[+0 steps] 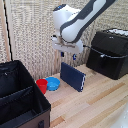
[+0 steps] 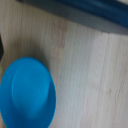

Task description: Please move the gripper into proximity with the fryer handle. Once close enough, gingerly grasp the handle and gently tug the fryer basket open in your direction.

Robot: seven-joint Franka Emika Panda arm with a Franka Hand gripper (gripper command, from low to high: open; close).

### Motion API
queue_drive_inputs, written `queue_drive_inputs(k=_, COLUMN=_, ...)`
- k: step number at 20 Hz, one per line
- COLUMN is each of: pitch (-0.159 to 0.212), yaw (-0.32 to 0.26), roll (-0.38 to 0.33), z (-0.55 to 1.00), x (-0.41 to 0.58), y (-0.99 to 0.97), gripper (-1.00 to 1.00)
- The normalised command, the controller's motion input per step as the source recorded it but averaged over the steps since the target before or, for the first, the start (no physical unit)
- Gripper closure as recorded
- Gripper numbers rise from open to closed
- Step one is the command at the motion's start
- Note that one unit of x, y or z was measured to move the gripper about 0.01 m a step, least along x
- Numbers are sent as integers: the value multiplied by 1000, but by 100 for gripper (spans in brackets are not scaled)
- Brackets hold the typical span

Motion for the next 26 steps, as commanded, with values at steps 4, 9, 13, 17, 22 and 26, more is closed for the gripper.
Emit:
queue_drive_inputs(k=4, pitch=-109, yaw=58, roll=-354, z=-78, x=0, y=-503, gripper=-100)
queue_drive_inputs(k=9, pitch=-73, yaw=63, roll=-232, z=-141, x=0, y=-668, gripper=-100)
queue_drive_inputs(k=13, pitch=-64, yaw=72, roll=-128, z=-131, x=-1, y=-794, gripper=-100)
queue_drive_inputs(k=17, pitch=-69, yaw=84, roll=-93, z=-125, x=-1, y=-848, gripper=-100)
queue_drive_inputs(k=22, pitch=-68, yaw=67, roll=-27, z=-127, x=-64, y=-897, gripper=-100)
queue_drive_inputs(k=26, pitch=-31, yaw=21, roll=0, z=-134, x=-97, y=-829, gripper=-100)
